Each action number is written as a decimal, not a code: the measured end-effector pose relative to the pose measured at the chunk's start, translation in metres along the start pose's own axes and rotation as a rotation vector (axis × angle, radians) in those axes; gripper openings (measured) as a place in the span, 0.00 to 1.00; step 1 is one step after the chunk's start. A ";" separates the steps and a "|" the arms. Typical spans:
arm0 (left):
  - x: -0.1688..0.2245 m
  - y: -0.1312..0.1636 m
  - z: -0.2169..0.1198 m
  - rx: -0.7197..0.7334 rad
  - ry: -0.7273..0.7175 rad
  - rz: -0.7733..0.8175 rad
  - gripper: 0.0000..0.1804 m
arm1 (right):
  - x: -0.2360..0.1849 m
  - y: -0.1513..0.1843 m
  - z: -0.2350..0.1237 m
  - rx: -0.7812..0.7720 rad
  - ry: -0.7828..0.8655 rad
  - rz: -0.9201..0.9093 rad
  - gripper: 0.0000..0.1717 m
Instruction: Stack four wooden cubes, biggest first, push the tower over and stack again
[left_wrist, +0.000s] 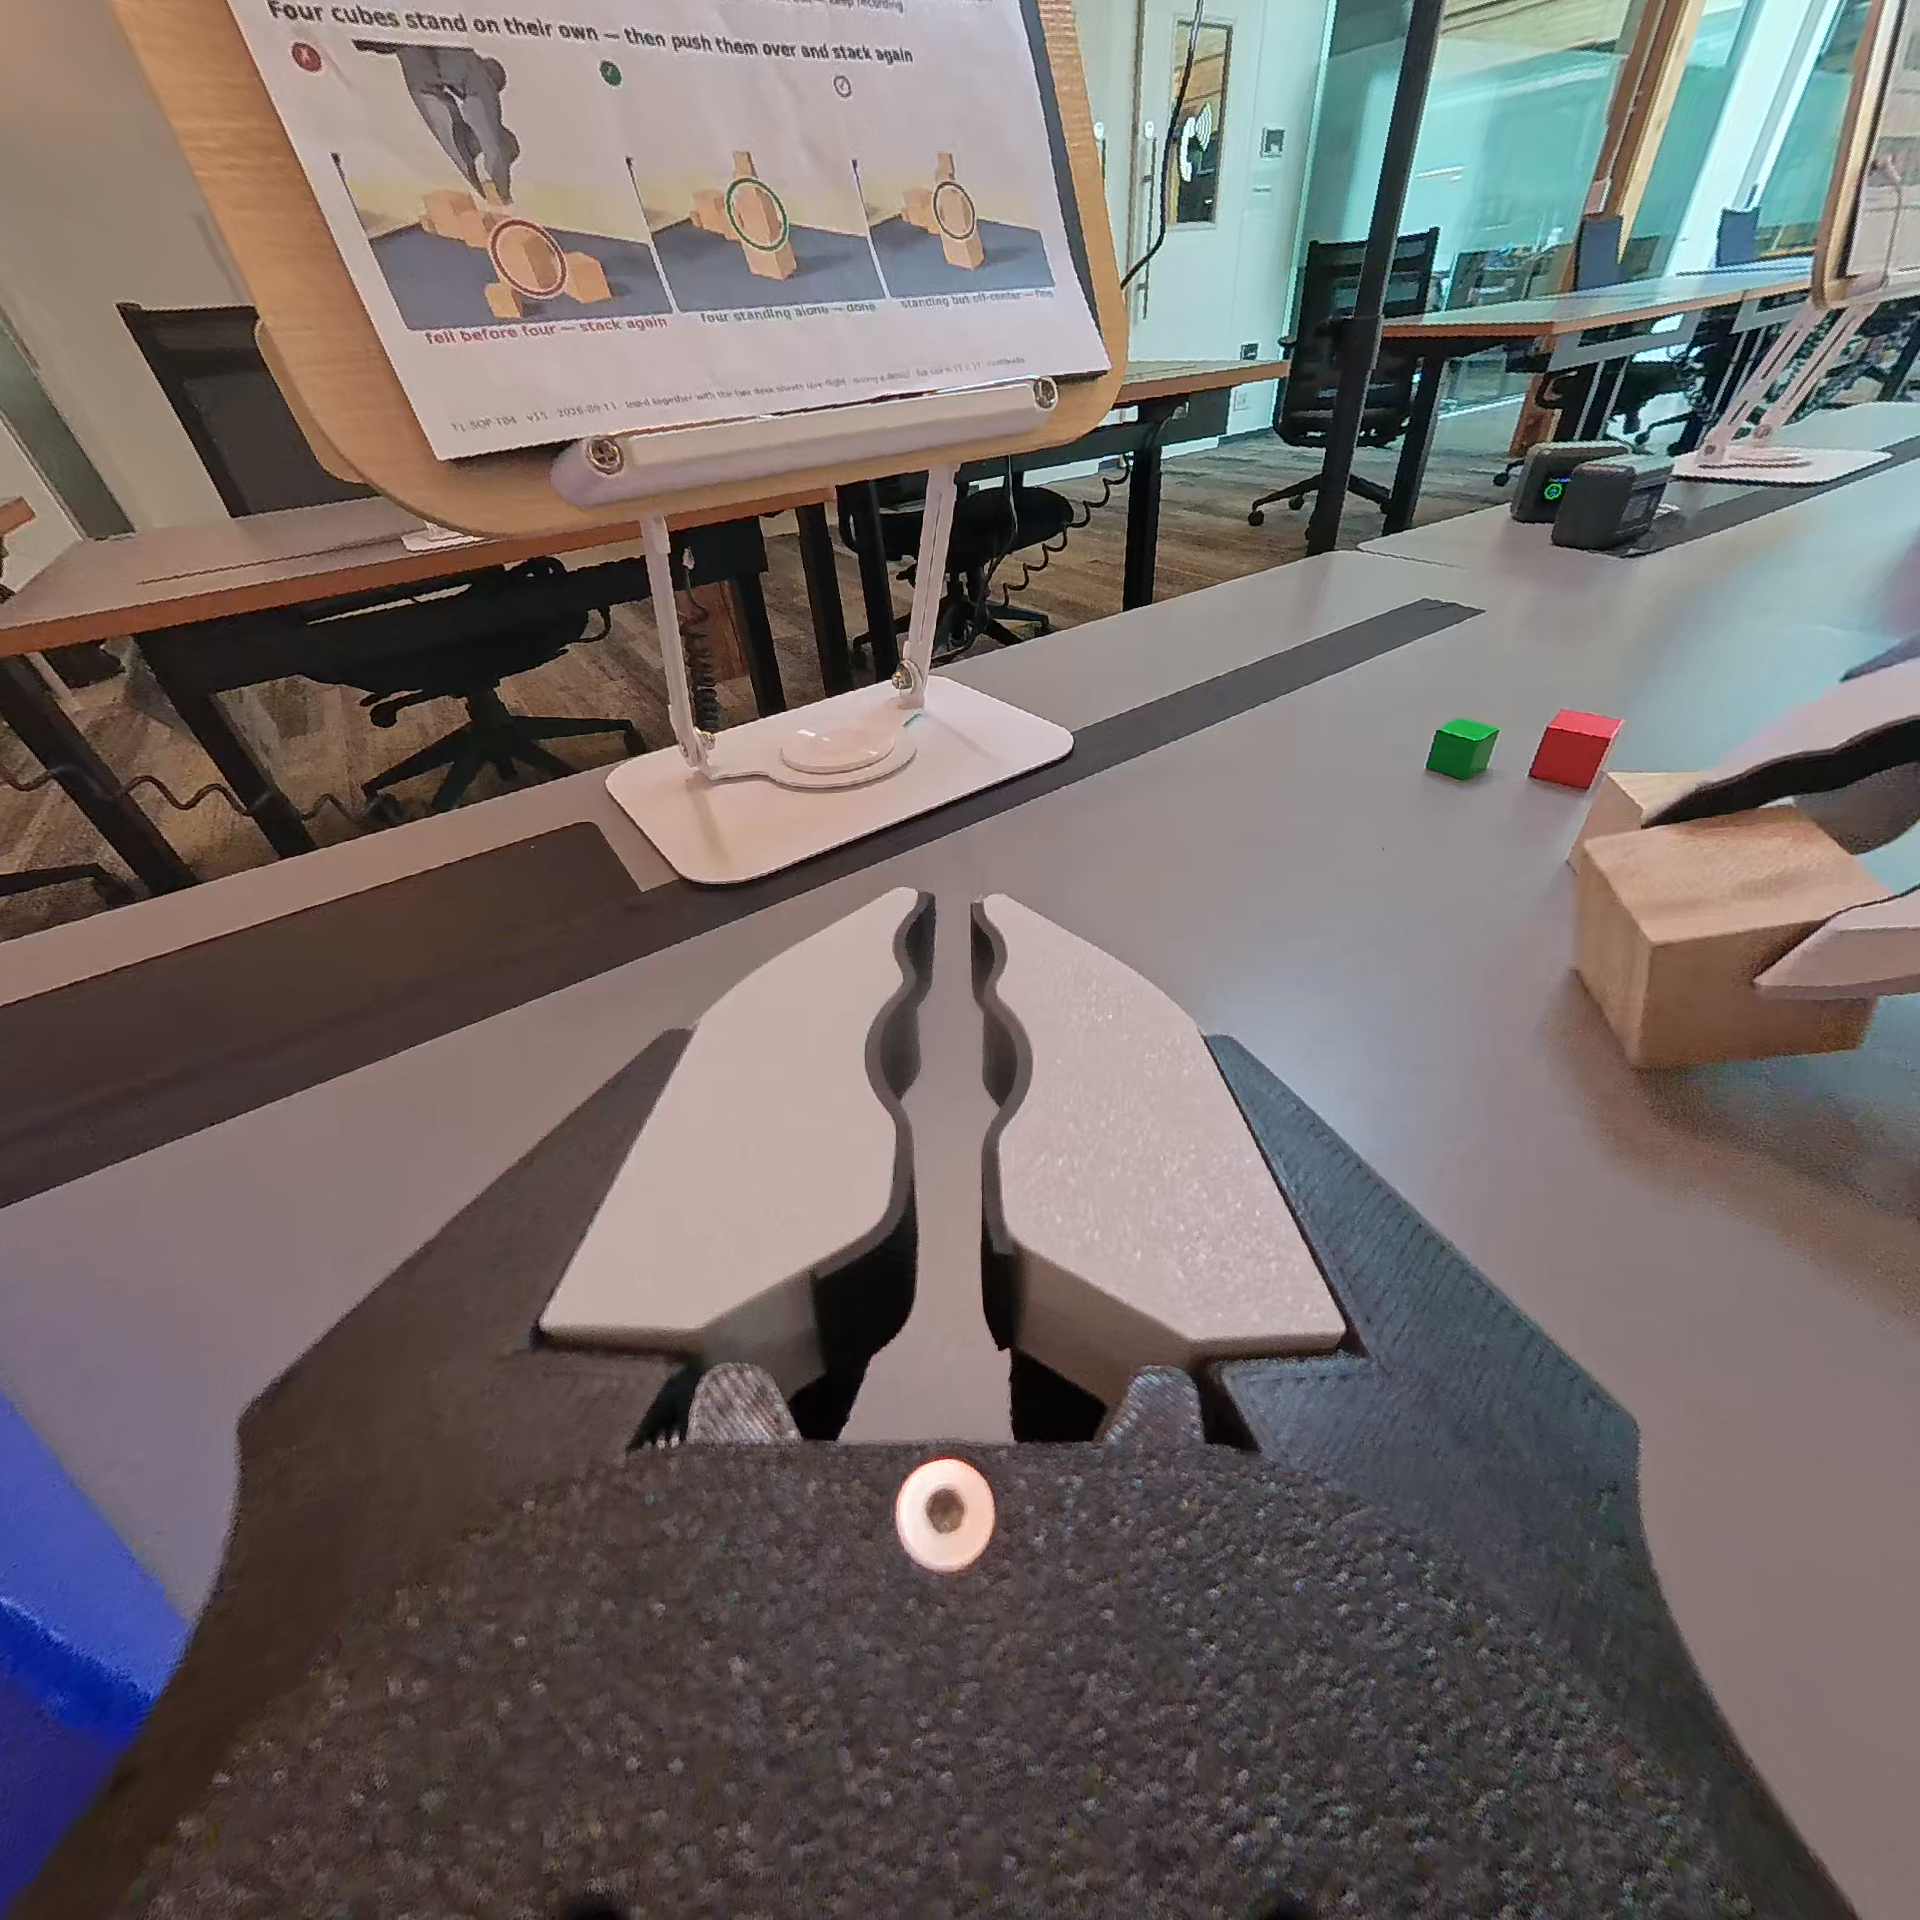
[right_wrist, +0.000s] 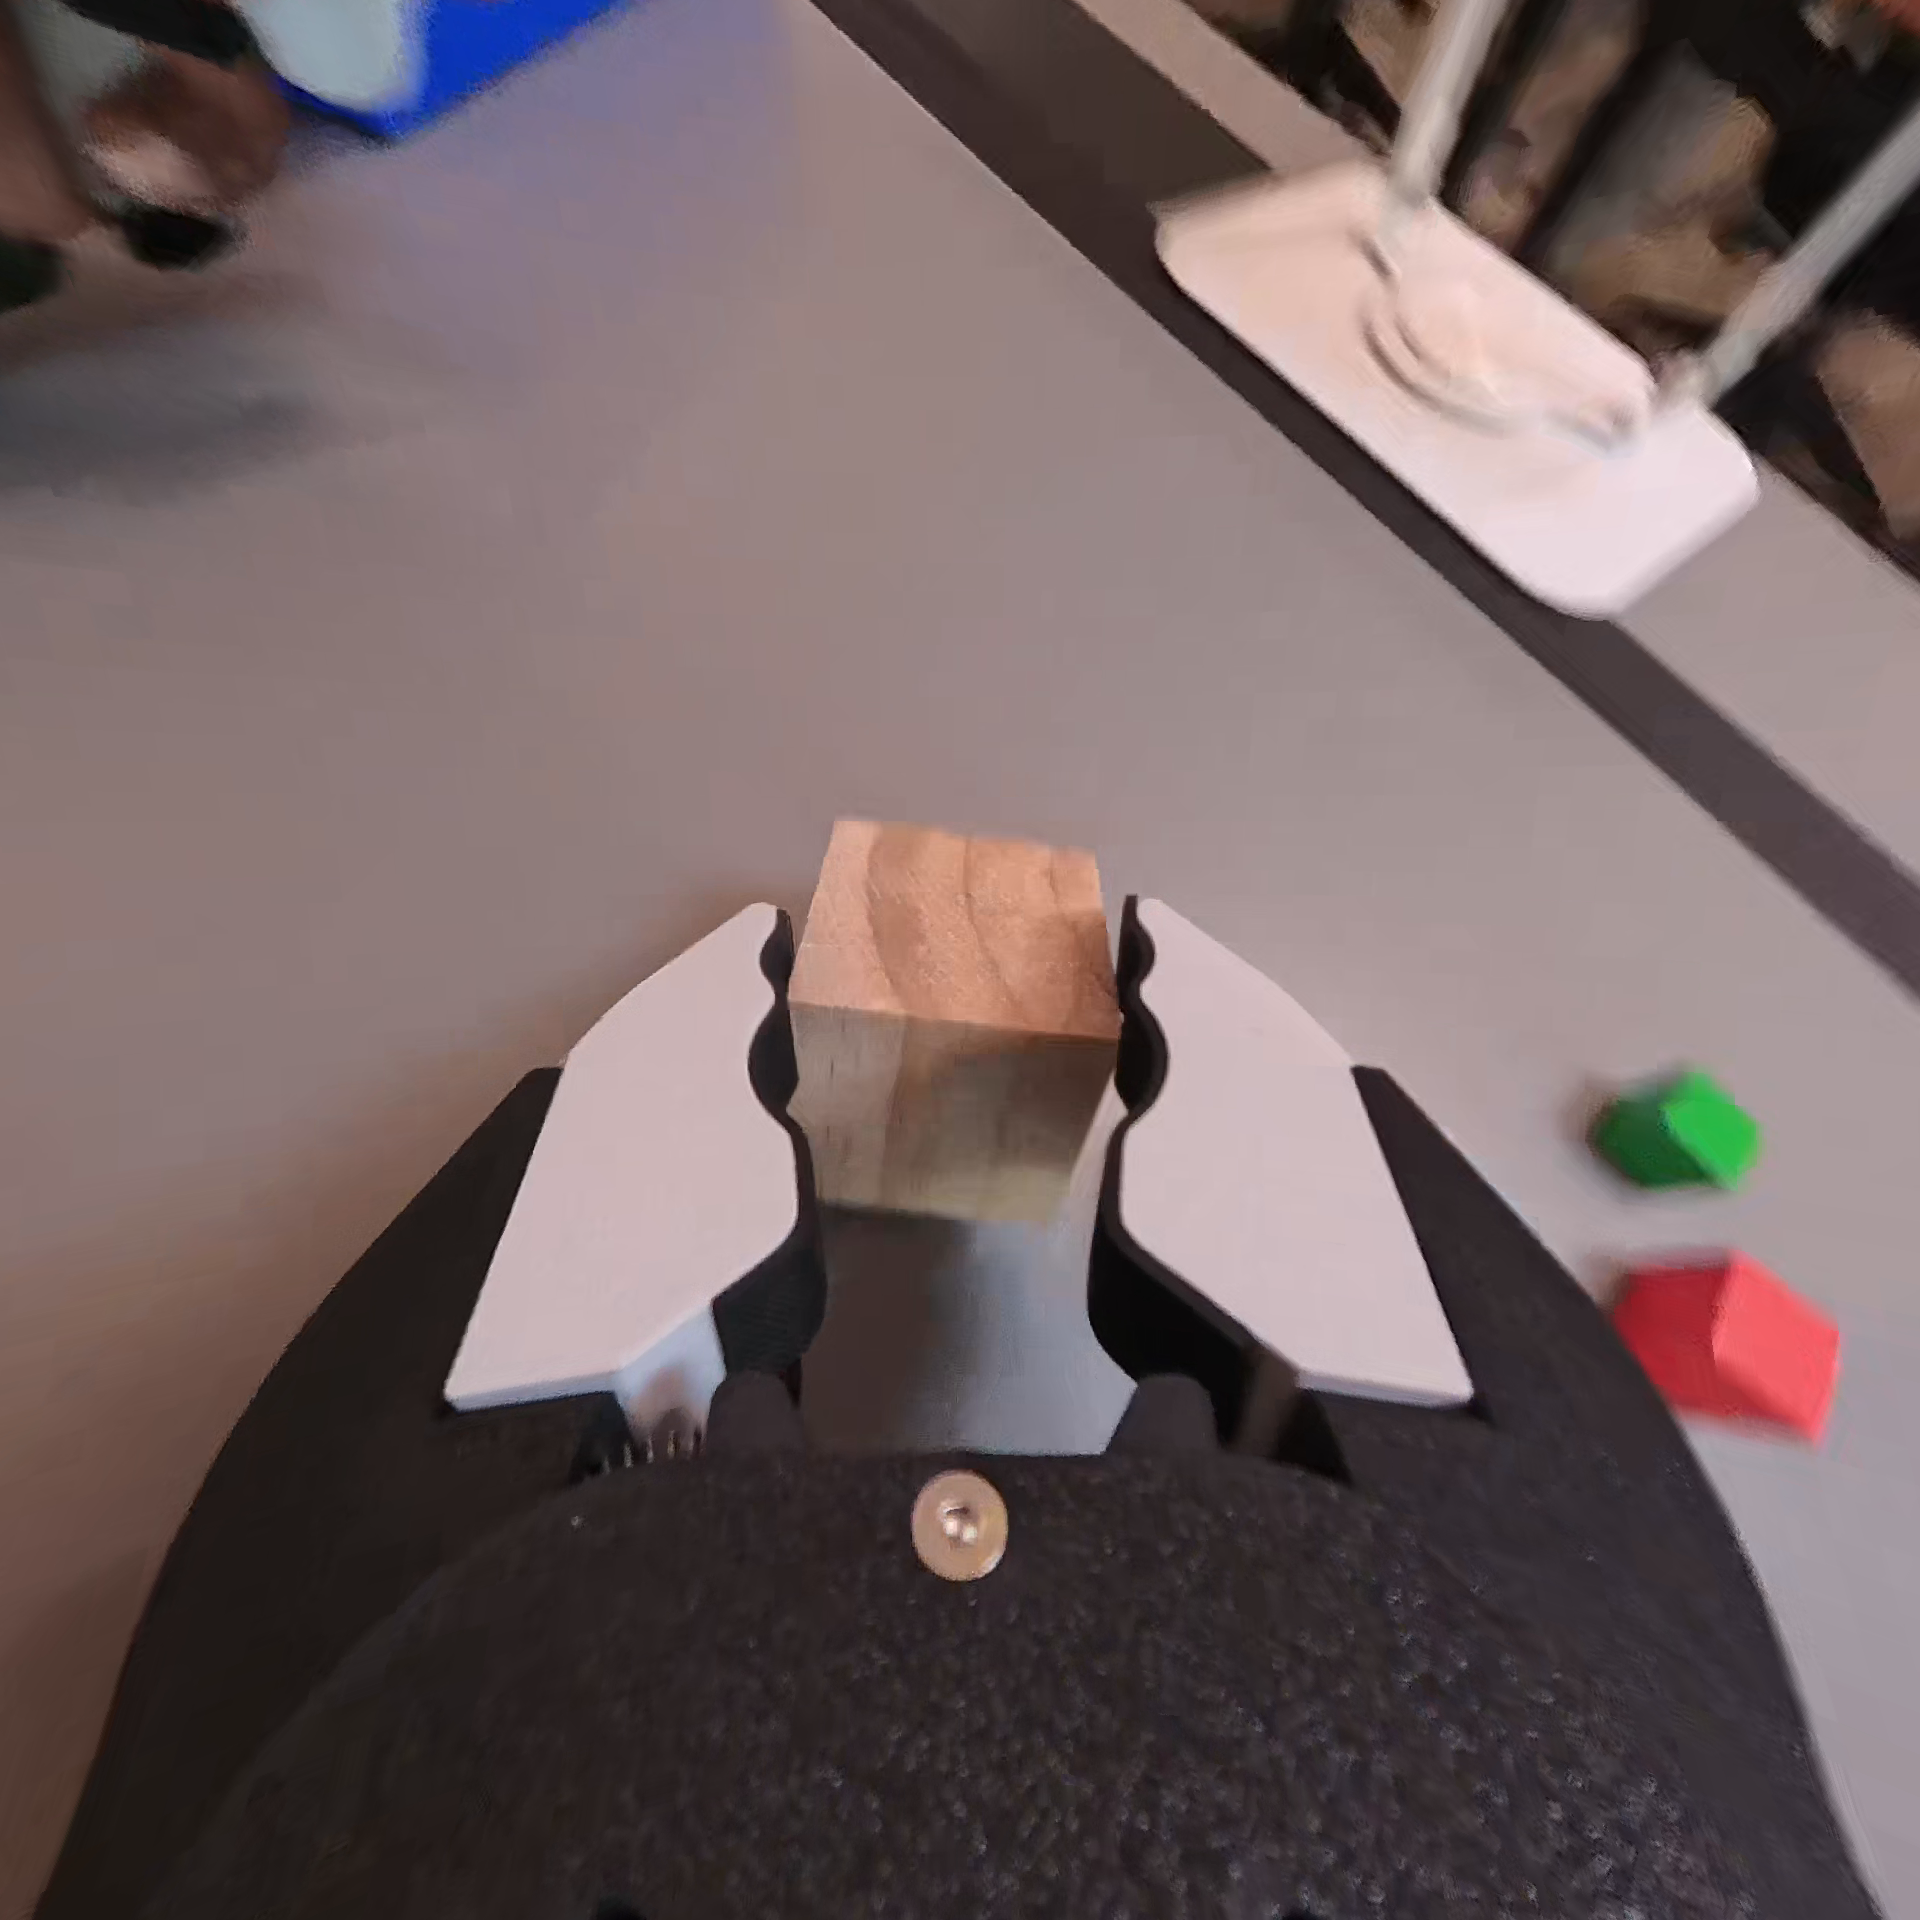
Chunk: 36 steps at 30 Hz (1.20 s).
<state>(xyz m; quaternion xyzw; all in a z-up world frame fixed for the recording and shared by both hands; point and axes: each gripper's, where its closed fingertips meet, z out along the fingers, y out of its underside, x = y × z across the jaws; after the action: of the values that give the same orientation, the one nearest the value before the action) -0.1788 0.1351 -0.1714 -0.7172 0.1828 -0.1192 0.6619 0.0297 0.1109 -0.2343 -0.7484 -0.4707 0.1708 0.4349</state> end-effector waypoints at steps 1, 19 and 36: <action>0.000 0.000 0.000 0.000 0.000 0.001 0.03 | -0.009 -0.012 0.001 0.045 -0.061 -0.053 0.35; 0.008 0.001 0.001 0.003 0.043 0.029 0.04 | -0.091 -0.068 0.071 0.073 -0.703 -0.474 0.35; 0.010 -0.003 -0.001 0.014 0.051 0.027 0.04 | 0.006 -0.059 0.012 -0.007 -0.340 -0.299 0.38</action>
<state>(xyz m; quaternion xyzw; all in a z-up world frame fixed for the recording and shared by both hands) -0.1701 0.1306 -0.1693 -0.7069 0.2085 -0.1296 0.6634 -0.0079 0.1319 -0.1925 -0.6324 -0.6433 0.2265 0.3672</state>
